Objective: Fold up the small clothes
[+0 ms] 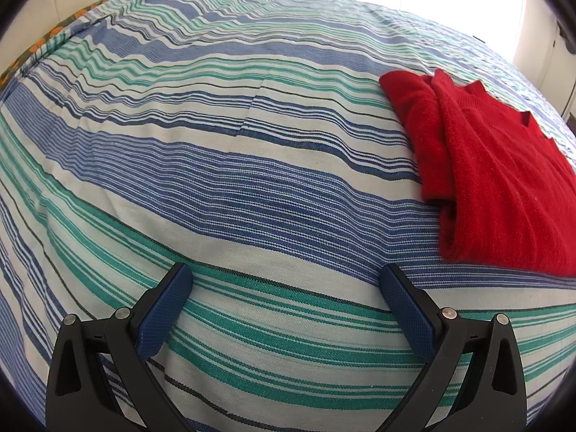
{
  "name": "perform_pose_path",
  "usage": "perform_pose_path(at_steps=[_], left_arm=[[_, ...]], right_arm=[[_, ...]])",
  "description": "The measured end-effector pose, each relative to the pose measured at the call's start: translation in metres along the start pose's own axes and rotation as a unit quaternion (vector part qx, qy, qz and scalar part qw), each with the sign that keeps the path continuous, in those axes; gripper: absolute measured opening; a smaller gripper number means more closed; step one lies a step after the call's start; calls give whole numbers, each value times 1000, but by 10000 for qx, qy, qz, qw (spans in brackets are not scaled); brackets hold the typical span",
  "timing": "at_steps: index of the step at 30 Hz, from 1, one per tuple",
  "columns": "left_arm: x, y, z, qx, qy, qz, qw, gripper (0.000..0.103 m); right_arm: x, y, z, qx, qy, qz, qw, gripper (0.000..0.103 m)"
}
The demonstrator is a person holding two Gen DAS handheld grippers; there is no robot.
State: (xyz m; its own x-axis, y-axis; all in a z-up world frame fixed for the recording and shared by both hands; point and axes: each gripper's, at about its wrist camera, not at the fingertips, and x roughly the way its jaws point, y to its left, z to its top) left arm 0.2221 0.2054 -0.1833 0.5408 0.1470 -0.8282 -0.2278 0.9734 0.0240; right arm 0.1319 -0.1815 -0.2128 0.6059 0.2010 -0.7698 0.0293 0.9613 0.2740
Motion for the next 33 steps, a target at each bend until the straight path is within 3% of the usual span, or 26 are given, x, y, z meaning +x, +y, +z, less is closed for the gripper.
perform_pose_path(at_steps=[17, 21, 23, 24, 25, 26, 28, 29, 30, 31, 33], left_arm=[[2, -1, 1, -33, -45, 50, 10000, 103], [9, 2, 8, -201, 148, -38, 9997, 102], [6, 2, 16, -179, 528, -35, 9984, 102], [-1, 2, 23, -206, 761, -148, 9968, 97], [-15, 5, 29, -384, 754, -489, 9952, 84], [-28, 9, 35, -574, 613, -904, 9924, 82], [-53, 8, 56, -898, 241, -2168, 9718, 89], [-55, 3, 65, -887, 226, -2468, 9647, 92], [-52, -7, 76, -795, 265, -2642, 9608, 94], [-43, -21, 88, -616, 337, -2596, 9632, 94], [-13, -42, 101, -420, 649, -2209, 9722, 93]], right_arm=[[3, 2, -1, 9, -10, 49, 10000, 95], [4, 0, -1, 41, -9, 94, 9999, 96], [4, -1, -1, 49, -4, 119, 9999, 97], [4, -1, -1, 45, 4, 140, 9999, 98], [5, -1, -1, 41, 13, 151, 9999, 98], [5, -1, 0, 39, 23, 160, 9999, 99], [5, -1, 0, 32, 15, 172, 9998, 99], [6, -1, 0, 28, 11, 180, 9998, 99], [6, -1, 0, 24, 9, 192, 9998, 100], [7, -1, 0, 13, 13, 206, 9998, 101], [8, 0, 1, -28, 41, 217, 9998, 103]])
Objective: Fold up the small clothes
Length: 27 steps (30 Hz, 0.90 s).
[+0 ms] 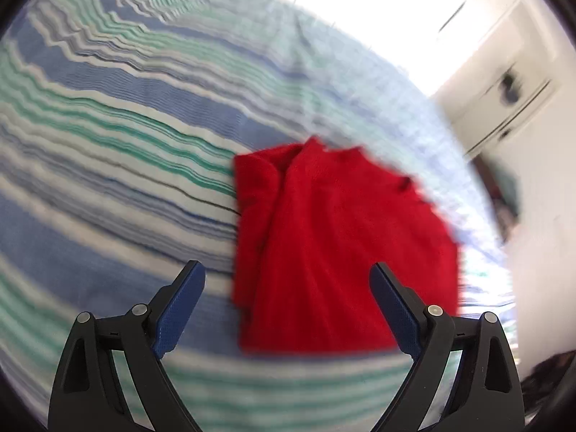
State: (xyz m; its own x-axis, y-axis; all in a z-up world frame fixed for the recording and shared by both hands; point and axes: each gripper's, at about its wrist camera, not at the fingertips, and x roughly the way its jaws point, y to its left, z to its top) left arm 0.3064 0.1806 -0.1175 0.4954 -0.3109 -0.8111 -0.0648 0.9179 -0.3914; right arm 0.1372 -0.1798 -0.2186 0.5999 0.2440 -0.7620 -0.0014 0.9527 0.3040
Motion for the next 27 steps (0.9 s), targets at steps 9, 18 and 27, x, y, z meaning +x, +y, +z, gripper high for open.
perform_pose_path(at_steps=[9, 18, 27], left_arm=[[31, -30, 20, -290, 383, 207, 9986, 7], [16, -221, 19, 1102, 82, -633, 9919, 7], [111, -272, -71, 1026, 804, -730, 9888, 25]], right_arm=[[0, 0, -1, 21, -19, 38, 10000, 103], [-3, -5, 0, 147, -47, 196, 9997, 103], [-5, -7, 0, 212, -31, 306, 9993, 103]])
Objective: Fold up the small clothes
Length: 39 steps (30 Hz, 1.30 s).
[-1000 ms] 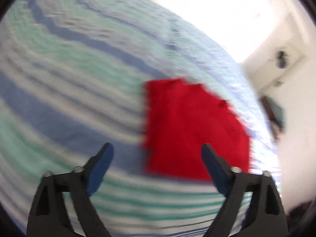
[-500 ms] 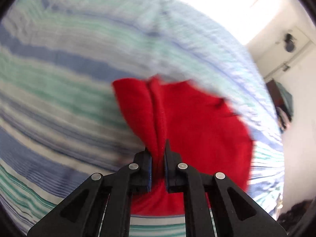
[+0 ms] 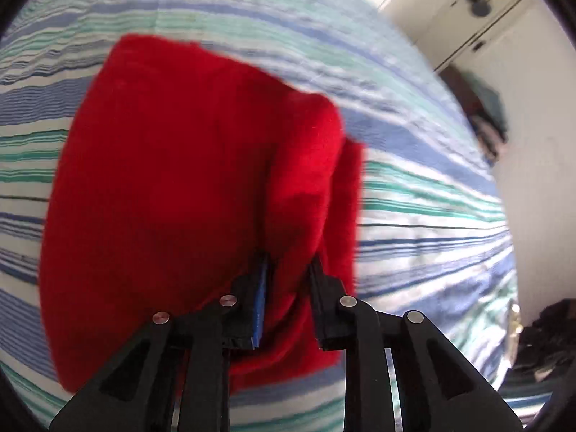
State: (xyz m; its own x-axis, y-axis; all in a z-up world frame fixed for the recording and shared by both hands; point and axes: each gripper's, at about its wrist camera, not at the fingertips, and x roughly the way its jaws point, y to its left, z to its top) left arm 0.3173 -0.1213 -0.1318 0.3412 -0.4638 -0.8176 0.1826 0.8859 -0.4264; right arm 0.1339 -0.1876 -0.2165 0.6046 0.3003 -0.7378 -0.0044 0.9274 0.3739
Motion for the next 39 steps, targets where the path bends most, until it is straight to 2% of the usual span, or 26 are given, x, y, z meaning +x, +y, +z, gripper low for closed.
perform_pose_path(at_steps=[2, 3, 4, 5, 8, 10, 13, 16, 18, 20, 21, 22, 23, 25, 27, 29, 30, 32, 33, 36, 38, 39], left_arm=[[-40, 5, -9, 186, -297, -313, 9989, 42], [-60, 12, -13, 231, -487, -335, 9980, 62], [-88, 27, -20, 263, -786, -250, 9962, 76], [-102, 39, -25, 266, -937, -140, 9951, 79], [-139, 90, -45, 198, -1062, 478, 9930, 79], [-155, 126, -68, -102, -1129, 769, 9906, 79], [-166, 162, -106, -647, -1118, 823, 9882, 79], [-164, 181, -137, -1076, -1026, 814, 9855, 79], [-156, 182, -148, -1205, -918, 806, 9852, 79], [-153, 181, -151, -1178, -818, 800, 9864, 76], [-154, 180, -151, -1118, -825, 842, 9867, 76], [-155, 178, -151, -1058, -872, 864, 9868, 76], [-159, 178, -152, -1001, -964, 876, 9864, 76], [-164, 177, -151, -971, -1094, 859, 9855, 76], [-156, 173, -147, -967, -1052, 817, 9864, 76], [-144, 171, -142, -925, -841, 813, 9888, 76], [-139, 168, -142, -879, -756, 808, 9900, 76], [-138, 163, -146, -757, -757, 771, 9913, 76], [-138, 160, -148, -672, -781, 795, 9915, 76], [-133, 161, -152, -498, -723, 898, 9921, 76], [-130, 167, -154, -530, -692, 901, 9921, 76], [-129, 169, -155, -557, -694, 886, 9921, 76]], right_arm=[[0, -3, 1, 53, -1, 74, 10000, 103], [-1, -4, 2, 94, 0, 118, 9999, 103], [-1, -6, 3, 138, 5, 158, 9998, 103], [-1, -7, 4, 179, 37, 189, 9997, 103], [-7, -10, 18, 527, 275, 258, 9979, 102], [-19, -11, 37, 1028, 175, 411, 9937, 98], [-24, -1, 77, 1371, -175, 928, 9860, 98], [3, 11, 124, 1720, -168, 1238, 9771, 98], [35, 17, 150, 1860, 53, 1291, 9740, 98], [73, 17, 166, 1919, 507, 1007, 9749, 97], [92, 13, 169, 1944, 771, 863, 9741, 70], [102, 10, 171, 1945, 961, 735, 9734, 17], [99, 7, 172, 1988, 965, 588, 9735, 15], [67, 4, 171, 2031, 500, 992, 9728, 14], [47, 0, 161, 1873, 351, 850, 9780, 13], [60, -18, 147, 1944, 690, 579, 9768, 13], [73, -32, 135, 2144, 999, 504, 9703, 13], [80, -47, 125, 2494, 1035, 744, 9600, 12], [77, -47, 126, 2451, 960, 801, 9614, 13], [55, -27, 148, 1640, 770, 683, 9811, 14], [42, -19, 163, 1265, 736, 552, 9877, 28], [36, -16, 174, 1124, 677, 543, 9899, 60]])
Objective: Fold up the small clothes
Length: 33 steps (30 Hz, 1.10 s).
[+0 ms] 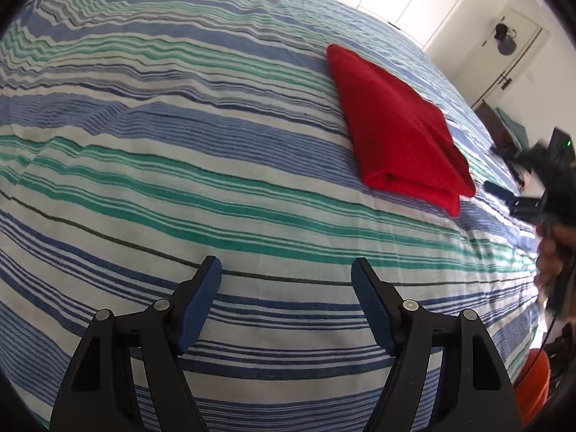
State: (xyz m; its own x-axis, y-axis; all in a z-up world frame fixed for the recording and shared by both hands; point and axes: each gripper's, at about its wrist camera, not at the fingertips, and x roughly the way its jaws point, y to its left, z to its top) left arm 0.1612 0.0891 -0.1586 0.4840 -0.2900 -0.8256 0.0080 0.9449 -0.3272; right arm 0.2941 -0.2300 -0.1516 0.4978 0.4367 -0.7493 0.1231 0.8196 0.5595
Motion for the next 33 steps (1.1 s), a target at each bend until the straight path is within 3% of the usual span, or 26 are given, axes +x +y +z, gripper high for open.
perform_pose_path(at_steps=[1, 3, 4, 7, 8, 9, 10, 13, 14, 16, 18, 21, 24, 26, 28, 30, 32, 33], left_arm=[[1, 2, -1, -22, 4, -9, 10000, 76], [0, 4, -2, -14, 7, 10, 10000, 76], [1, 3, -2, 8, -8, 24, 10000, 76], [3, 2, -3, 124, -35, 65, 9999, 76], [2, 1, -4, 166, -37, 78, 9998, 76], [2, 0, -4, 199, -36, 92, 9998, 76], [1, 0, -4, 217, -36, 99, 9997, 76], [-4, -2, -5, 251, -63, 50, 9997, 76], [-2, -4, -4, 239, -27, 43, 9997, 76], [3, -13, 0, 243, 91, 16, 9997, 76], [1, -24, 11, 298, 83, -107, 9995, 76], [-9, -46, 41, 495, -351, -276, 9978, 76], [-5, -82, 81, 815, -679, -325, 9938, 76], [6, -104, 96, 1080, -754, -350, 9907, 76], [29, -126, 101, 1359, -598, -307, 9884, 76], [70, -140, 93, 1596, -44, -231, 9869, 76], [103, -148, 76, 1969, 282, 263, 9797, 76], [105, -152, 69, 2214, 181, 436, 9740, 77]], right_arm=[[-7, 4, 7, -97, -100, 63, 9999, 83], [-7, 10, 27, -211, -215, 141, 9994, 79], [-2, 11, 37, -243, -179, 139, 9994, 73], [34, 8, 64, -79, 83, -31, 9999, 68], [50, 2, 68, -21, 216, -137, 9997, 62], [67, 0, 69, -52, 395, -200, 9990, 31], [72, 1, 68, -139, 444, -300, 9985, 11], [45, -1, 65, -219, -5, -220, 9995, 10], [41, -7, 62, -263, -101, -428, 9987, 10], [56, -16, 56, -442, 216, -864, 9950, 11], [62, -22, 54, -480, 295, -919, 9942, 12], [50, -16, 58, -389, 190, -750, 9962, 26], [24, 2, 65, -735, -241, -1122, 9907, 27], [10, 23, 73, -994, -605, -1124, 9868, 27], [14, 42, 85, -1144, -667, -610, 9893, 27], [31, 51, 99, -1190, -573, -237, 9910, 27], [60, 45, 107, -1184, -365, -538, 9908, 27], [82, 33, 109, -1091, -127, -884, 9900, 27]])
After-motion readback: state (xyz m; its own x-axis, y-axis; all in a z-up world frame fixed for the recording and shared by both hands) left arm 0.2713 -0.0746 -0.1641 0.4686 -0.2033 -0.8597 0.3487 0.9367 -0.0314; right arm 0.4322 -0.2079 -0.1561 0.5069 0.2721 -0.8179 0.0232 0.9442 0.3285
